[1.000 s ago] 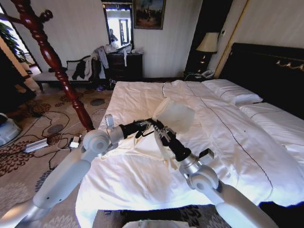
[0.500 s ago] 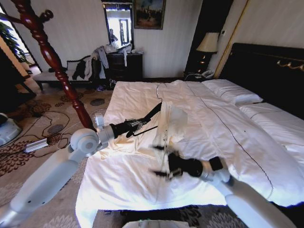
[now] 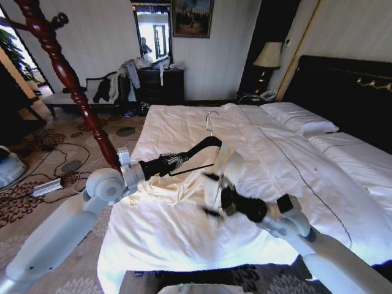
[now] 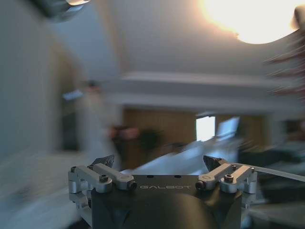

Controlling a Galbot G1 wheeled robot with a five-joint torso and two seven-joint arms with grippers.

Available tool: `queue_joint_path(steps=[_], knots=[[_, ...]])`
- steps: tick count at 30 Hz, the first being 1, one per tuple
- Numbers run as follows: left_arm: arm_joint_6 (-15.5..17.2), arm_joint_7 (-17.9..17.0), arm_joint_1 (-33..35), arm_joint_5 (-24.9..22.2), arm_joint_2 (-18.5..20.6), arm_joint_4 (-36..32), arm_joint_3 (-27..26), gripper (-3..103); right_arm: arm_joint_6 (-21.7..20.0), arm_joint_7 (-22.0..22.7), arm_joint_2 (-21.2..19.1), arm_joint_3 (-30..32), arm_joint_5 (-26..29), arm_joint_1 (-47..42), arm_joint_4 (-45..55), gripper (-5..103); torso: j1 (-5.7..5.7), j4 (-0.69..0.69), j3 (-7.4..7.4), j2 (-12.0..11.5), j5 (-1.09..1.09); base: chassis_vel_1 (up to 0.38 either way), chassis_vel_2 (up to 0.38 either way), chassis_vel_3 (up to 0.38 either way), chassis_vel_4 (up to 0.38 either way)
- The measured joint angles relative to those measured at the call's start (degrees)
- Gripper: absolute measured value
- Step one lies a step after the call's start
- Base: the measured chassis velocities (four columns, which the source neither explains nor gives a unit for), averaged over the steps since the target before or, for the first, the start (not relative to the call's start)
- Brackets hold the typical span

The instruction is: Pick up the clothes from the bed and hang them on the clothes hanger.

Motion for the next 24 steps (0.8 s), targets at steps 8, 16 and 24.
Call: queue_joint_path(steps=[8, 16, 24], knots=[[-0.17, -0.17, 0.39, 0.66, -1.52, 0.53, -0.17, 16, 1.2, -8.15, 2.1, -0.49, -10.62, -6.36, -6.24, 100, -0.01, -0.02, 0.0, 0.0, 0.01, 0.0, 0.0, 0.0, 0.0], [-0.17, 0.16, -0.99, 1.36, -4.1, 2.15, 1.56, 16, 7.55, 33.64, 5.41, -4.35, 6.17, -4.51, -2.4, 100, -0.01, 0.0, 0.0, 0.0, 0.01, 0.0, 0.0, 0.0, 0.0], [-0.01, 0.98, -2.16, 2.63, -6.63, 3.98, 3.06, 16, 13.6, 64.46, 8.84, -2.21, 14.4, 1.51, -1.63, 100, 0.0, -0.01, 0.0, 0.0, -0.01, 0.0, 0.0, 0.0, 0.0]])
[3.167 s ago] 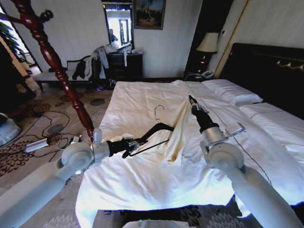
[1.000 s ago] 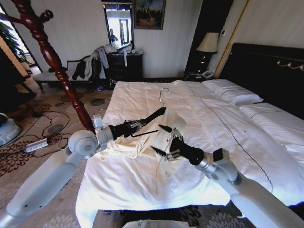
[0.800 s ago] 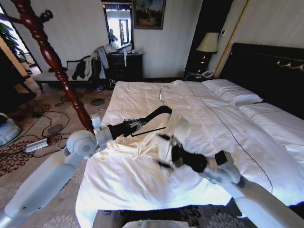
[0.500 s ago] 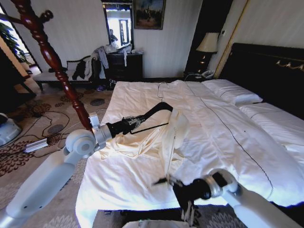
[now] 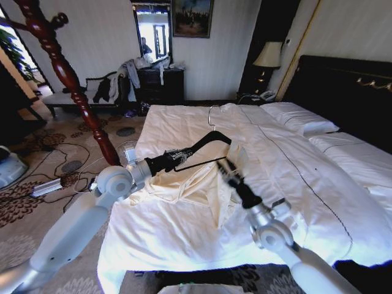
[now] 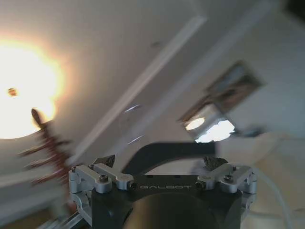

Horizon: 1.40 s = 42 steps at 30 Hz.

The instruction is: Pick up the clothes from the bed and hang them on the clothes hanger.

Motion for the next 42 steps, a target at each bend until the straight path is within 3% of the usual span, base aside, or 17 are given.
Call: queue_joint_path(steps=[1, 5, 6, 10, 21, 25, 27, 31, 33, 35, 37, 42], knots=[[0.0, 0.0, 0.0, 0.0, 0.0, 0.0, 0.0, 16, 0.0, 0.0, 0.0, 0.0, 0.0, 0.0, 0.0, 100, 0.0, 0.0, 0.0, 0.0, 0.0, 0.0, 0.0, 0.0, 0.0], [0.12, 0.07, -0.15, 0.22, -0.24, 0.23, 0.3, 16, 0.0, 10.78, 1.8, 0.31, 1.51, 2.22, -2.02, 100, 0.0, 0.0, 0.0, 0.0, 0.01, 0.0, 0.0, 0.0, 0.0], [0.12, 0.07, -0.15, 0.22, -0.24, 0.23, 0.3, 16, 0.0, 10.78, 1.8, 0.31, 1.51, 2.22, -2.02, 100, 0.0, 0.0, 0.0, 0.0, 0.01, 0.0, 0.0, 0.0, 0.0], [0.18, 0.06, -0.48, 0.07, -0.35, 0.26, 0.51, 16, -0.16, 18.12, 2.93, 0.85, 4.03, 4.57, -4.82, 100, 0.0, 0.0, 0.0, -0.01, 0.02, 0.0, 0.0, 0.0, 0.0], [0.25, -0.01, -0.71, 0.04, -0.17, 0.1, 0.87, 16, -2.86, 19.91, 1.92, 0.4, 6.18, 6.92, -3.91, 103, 0.0, 0.0, 0.0, 0.0, 0.01, 0.0, 0.0, 0.0, 0.0], [0.26, -0.02, -0.71, 0.07, -0.32, 0.08, 0.89, 16, -4.55, 19.9, 1.27, -0.25, 6.22, 5.82, -2.6, 83, 0.0, 0.0, 0.0, 0.0, 0.01, 0.0, 0.0, 0.0, 0.0], [0.25, -0.02, -0.71, 0.07, -0.37, 0.08, 0.88, 16, -4.8, 20.04, 1.25, -0.34, 6.18, 5.75, -2.56, 83, 0.0, 0.0, 0.0, 0.0, 0.01, 0.0, 0.0, 0.0, 0.0], [0.23, -0.02, -0.79, 0.07, -0.57, 0.06, 0.87, 16, -5.7, 20.86, 1.16, -0.6, 5.95, 5.7, -2.57, 61, -0.01, 0.0, 0.0, 0.0, 0.01, 0.0, 0.0, 0.0, 0.0], [0.22, -0.02, -0.79, 0.07, -0.57, 0.03, 0.87, 16, -5.77, 20.91, 1.1, -0.6, 5.94, 5.7, -2.57, 61, -0.01, 0.0, 0.0, 0.0, 0.01, 0.0, 0.0, 0.0, 0.0], [0.18, -0.02, -0.81, 0.07, -0.57, 0.0, 0.87, 16, -5.8, 20.86, 0.95, -0.54, 5.93, 5.68, -2.54, 44, -0.01, 0.0, 0.0, 0.0, 0.01, 0.0, 0.0, 0.0, 0.0], [0.16, -0.02, -0.82, 0.07, -0.56, 0.0, 0.87, 16, -5.8, 20.75, 0.91, -0.51, 5.94, 5.68, -2.52, 44, -0.01, 0.0, 0.0, 0.0, 0.01, 0.0, 0.0, 0.0, 0.0], [-0.02, 0.0, -0.86, 0.09, -0.39, -0.09, 0.9, 16, -5.22, 17.61, 0.54, -0.27, 5.81, 5.55, -2.61, 23, -0.01, 0.0, 0.0, 0.0, 0.01, 0.0, 0.0, 0.0, 0.0]])
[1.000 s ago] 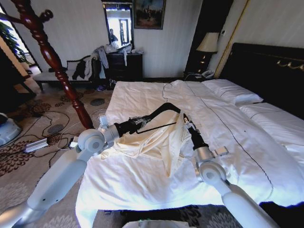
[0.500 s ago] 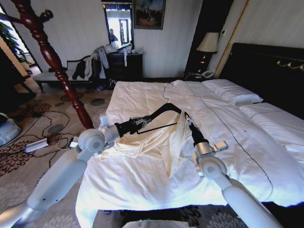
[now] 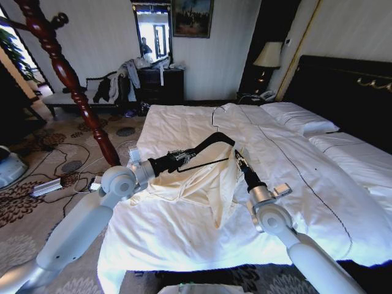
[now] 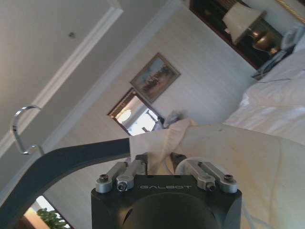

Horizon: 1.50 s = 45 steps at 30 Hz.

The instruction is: Pick up the clothes from the bed and hang them on the clothes hanger.

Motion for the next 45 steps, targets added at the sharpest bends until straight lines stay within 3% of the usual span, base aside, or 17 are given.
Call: queue_joint_path(steps=[2, 4, 6, 12, 16, 19, 20, 21, 24, 25, 29, 35, 45], knots=[[-0.09, 0.01, 0.09, 0.01, 0.23, -0.15, 0.0, 16, 0.05, -0.84, -0.34, 0.08, 0.01, -0.08, 0.41, 13, 0.01, 0.0, 0.0, 0.0, 0.0, 0.0, 0.0, 0.0, 0.0], [-0.11, 0.02, 0.14, 0.02, 0.28, -0.21, 0.0, 16, 0.06, -1.02, -0.46, 0.1, 0.01, -0.09, 0.49, 13, 0.0, 0.0, 0.0, 0.0, 0.0, 0.0, 0.0, 0.0, 0.0], [-0.23, 0.03, 0.31, 0.04, 0.5, -0.49, -0.09, 16, 0.04, -1.51, -1.15, 0.21, 0.12, -0.09, 0.86, 3, 0.0, 0.0, 0.0, 0.0, 0.0, 0.0, 0.0, 0.0, 0.0], [-0.4, 0.03, 0.65, 0.02, 0.99, -1.24, -0.37, 16, 0.13, -3.07, -2.99, 0.23, 0.69, 0.54, 1.26, 0, 0.0, 0.0, 0.0, 0.0, 0.0, 0.0, 0.0, 0.0, 0.0], [-0.52, 0.06, 1.57, 0.0, 1.27, -2.28, -0.63, 16, 1.64, -11.94, -6.67, 0.5, 4.79, 3.59, 2.18, 0, 0.0, 0.01, 0.0, 0.0, 0.0, 0.0, 0.0, 0.0, 0.0], [-0.54, 0.21, 2.0, 0.2, 0.97, -2.54, -0.65, 16, 3.06, -15.57, -8.29, 0.5, 5.87, 4.83, 2.59, 0, 0.0, 0.01, 0.0, 0.0, 0.0, 0.0, 0.0, 0.0, 0.0], [-0.59, 0.4, 2.34, 0.63, 0.54, -2.56, -0.65, 16, 3.97, -19.57, -9.63, 0.56, 6.85, 5.3, 2.98, 0, 0.0, 0.0, 0.0, 0.0, 0.0, 0.0, 0.0, 0.0, 0.0], [-0.59, 0.4, 2.34, 0.63, 0.54, -2.56, -0.65, 16, 3.97, -19.57, -9.63, 0.56, 6.85, 5.3, 2.98, 0, 0.0, 0.0, 0.0, 0.0, 0.0, 0.0, 0.0, 0.0, 0.0], [-0.76, 0.93, 3.11, 1.97, -0.97, -2.37, -0.66, 16, 3.99, -26.55, -11.55, 1.15, 10.13, 5.51, 5.37, 0, 0.0, -0.01, 0.0, 0.0, 0.0, 0.0, 0.0, 0.0, 0.0], [-0.76, 0.93, 3.11, 1.97, -0.97, -2.37, -0.66, 16, 3.99, -26.55, -11.55, 1.15, 10.13, 5.51, 5.37, 0, 0.0, -0.01, 0.0, 0.0, 0.0, 0.0, 0.0, 0.0, 0.0], [-0.99, 1.43, 3.36, 3.35, -3.45, -1.39, -0.84, 16, 3.68, -33.94, -12.88, 1.22, 10.26, 5.68, 7.51, 0, 0.01, 0.0, 0.0, 0.0, 0.0, 0.0, 0.0, 0.0, 0.0], [-1.05, 1.47, 2.67, 3.65, -6.17, -0.44, -1.5, 16, 3.02, -38.45, -13.07, 0.62, 7.61, 4.26, 8.39, 0, 0.01, 0.0, 0.0, 0.0, 0.0, 0.0, 0.0, 0.0, 0.0], [-1.49, 1.46, 1.58, 3.6, -6.45, -0.17, -1.59, 16, 1.63, -37.47, -11.49, -0.76, 0.23, 2.42, 7.81, -1, 0.0, 0.01, 0.0, 0.0, 0.0, 0.0, 0.0, 0.0, 0.0]])
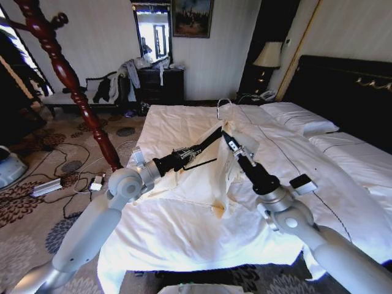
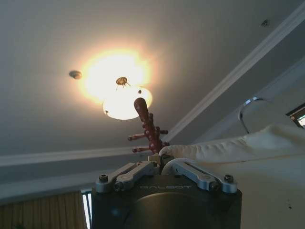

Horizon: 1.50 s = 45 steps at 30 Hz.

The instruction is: Pick up the clothes from the bed and hang them on the clothes hanger.

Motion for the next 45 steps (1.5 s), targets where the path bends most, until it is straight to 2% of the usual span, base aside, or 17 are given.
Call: queue_joint_path(steps=[4, 7, 8, 11, 12, 16, 18, 22, 24, 27, 28, 31, 32, 35, 42, 44, 45], knots=[[-1.17, 1.18, -0.94, 0.24, 0.59, 0.36, 0.33, 16, -0.67, -1.09, 0.44, -0.88, -2.98, -1.07, -0.63, 15, 0.0, -0.01, 0.0, 0.0, 0.0, 0.0, 0.0, 0.0, 0.0], [-3.22, 4.62, -1.38, 1.46, 1.01, 1.54, 0.56, 16, -1.58, -5.59, 0.75, -1.21, -4.38, -2.61, -2.02, 26, 0.0, 0.0, 0.0, 0.0, 0.0, 0.0, 0.0, 0.0, 0.0], [-3.95, 6.05, -1.46, 1.87, 1.03, 2.03, 0.56, 16, -2.14, -8.72, 0.79, -1.21, -4.78, -3.24, -2.79, 26, 0.0, 0.0, 0.0, 0.0, 0.0, 0.0, 0.0, 0.0, 0.0], [-7.8, 11.35, -1.65, 4.54, 0.49, 4.29, 0.54, 16, -4.98, -23.35, 0.51, -0.57, -6.72, -4.81, -6.87, 42, 0.0, -0.01, 0.0, 0.0, 0.0, 0.0, 0.0, 0.0, 0.0], [-7.8, 11.35, -1.65, 4.54, 0.49, 4.29, 0.54, 16, -4.98, -23.35, 0.51, -0.57, -6.72, -4.81, -6.87, 42, 0.0, -0.01, 0.0, 0.0, 0.0, 0.0, 0.0, 0.0, 0.0], [-9.72, 14.63, -1.71, 6.15, -0.04, 6.77, 0.34, 16, -7.47, -38.5, 0.21, 0.98, -9.92, -4.07, -11.78, 64, 0.0, -0.01, 0.0, 0.0, 0.0, 0.0, 0.0, 0.0, 0.0], [-9.86, 15.1, -1.71, 6.35, -0.06, 7.13, 0.28, 16, -7.48, -39.78, 0.26, 1.38, -10.97, -3.79, -12.67, 64, 0.0, -0.01, 0.0, 0.0, 0.0, 0.0, 0.0, 0.0, 0.0], [-10.39, 16.57, -1.71, 6.88, 0.13, 8.36, -0.17, 16, -7.32, -44.97, 1.05, 4.01, -11.65, -2.73, -15.71, 85, 0.0, -0.01, 0.0, 0.0, 0.01, 0.0, 0.0, 0.0, 0.0], [-10.43, 16.67, -1.72, 6.9, 0.16, 8.46, -0.2, 16, -7.42, -45.74, 1.18, 4.35, -11.25, -2.62, -15.92, 85, 0.0, -0.01, 0.0, 0.0, 0.01, 0.0, 0.0, 0.0, 0.0], [-10.76, 17.21, -2.37, 7.0, 0.04, 9.19, -0.4, 12, -9.35, -57.22, 2.26, 8.1, -10.22, -1.52, -18.4, 99, 0.0, 0.01, 0.0, 0.0, -0.01, 0.0, 0.0, 0.0, 0.0], [-10.76, 17.21, -2.37, 7.0, 0.04, 9.19, -0.4, 12, -9.35, -57.22, 2.26, 8.1, -10.22, -1.52, -18.4, 99, 0.0, 0.01, 0.0, 0.0, -0.01, 0.0, 0.0, 0.0, 0.0], [-10.9, 17.33, -3.21, 6.76, -0.29, 9.56, -0.9, 1, -10.11, -65.18, 2.43, 10.46, -16.23, -2.43, -22.27, 100, 0.0, -0.01, 0.0, 0.0, 0.0, 0.0, 0.0, 0.0, 0.0], [-10.9, 17.33, -3.21, 6.76, -0.29, 9.56, -0.9, 1, -10.11, -65.18, 2.43, 10.46, -16.23, -2.43, -22.27, 100, 0.0, -0.01, 0.0, 0.0, 0.0, 0.0, 0.0, 0.0, 0.0], [-10.93, 17.32, -3.65, 5.59, 0.13, 9.15, -1.97, 0, -9.87, -65.96, 2.92, 10.92, -24.94, -4.01, -26.54, 100, 0.0, -0.01, 0.0, 0.0, 0.01, 0.0, 0.0, 0.0, 0.0], [-10.94, 16.78, -1.76, 6.87, 1.18, 9.18, -1.99, 0, -8.97, -64.78, 4.53, 9.05, -29.21, -5.7, -29.06, 100, 0.0, 0.0, 0.0, 0.0, 0.0, 0.0, 0.0, 0.0, 0.0], [-10.91, 13.99, -0.07, 8.03, 1.49, 9.71, -1.6, 0, -8.24, -64.14, 5.38, 8.26, -31.24, -6.3, -30.36, 100, 0.0, -0.01, -0.01, 0.0, 0.01, 0.0, 0.0, 0.0, 0.0], [-10.68, 10.0, 1.79, 9.05, 1.48, 10.23, -1.01, 0, -7.76, -63.39, 6.14, 7.89, -32.33, -6.82, -31.29, 100, 0.0, -0.01, 0.0, 0.0, 0.01, 0.0, 0.0, 0.0, 0.0]])
